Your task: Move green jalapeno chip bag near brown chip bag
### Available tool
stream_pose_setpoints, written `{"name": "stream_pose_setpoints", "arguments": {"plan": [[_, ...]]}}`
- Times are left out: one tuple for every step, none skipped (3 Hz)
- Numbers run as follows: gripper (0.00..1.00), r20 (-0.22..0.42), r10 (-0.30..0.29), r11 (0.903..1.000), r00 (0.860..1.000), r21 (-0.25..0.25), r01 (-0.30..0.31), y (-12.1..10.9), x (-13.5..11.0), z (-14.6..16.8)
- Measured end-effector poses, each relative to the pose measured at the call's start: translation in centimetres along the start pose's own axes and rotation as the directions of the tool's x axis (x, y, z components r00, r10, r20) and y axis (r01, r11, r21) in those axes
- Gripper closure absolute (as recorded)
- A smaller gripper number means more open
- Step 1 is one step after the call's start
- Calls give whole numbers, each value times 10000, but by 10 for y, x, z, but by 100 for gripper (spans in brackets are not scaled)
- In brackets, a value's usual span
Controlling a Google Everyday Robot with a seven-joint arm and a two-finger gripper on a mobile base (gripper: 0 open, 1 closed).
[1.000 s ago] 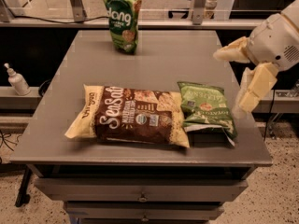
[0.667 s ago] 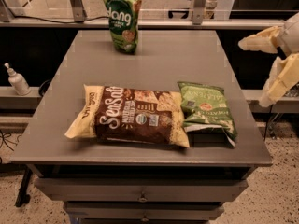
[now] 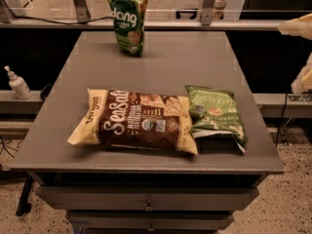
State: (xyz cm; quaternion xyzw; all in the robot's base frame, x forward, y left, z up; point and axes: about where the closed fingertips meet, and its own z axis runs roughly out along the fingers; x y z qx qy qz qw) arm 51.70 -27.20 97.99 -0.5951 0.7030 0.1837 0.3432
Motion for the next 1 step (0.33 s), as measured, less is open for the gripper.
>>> {"name": "stream_pose_setpoints", "arguments": {"plan": [[0, 54, 8, 9999, 10000, 116, -8, -5, -1, 4]]}}
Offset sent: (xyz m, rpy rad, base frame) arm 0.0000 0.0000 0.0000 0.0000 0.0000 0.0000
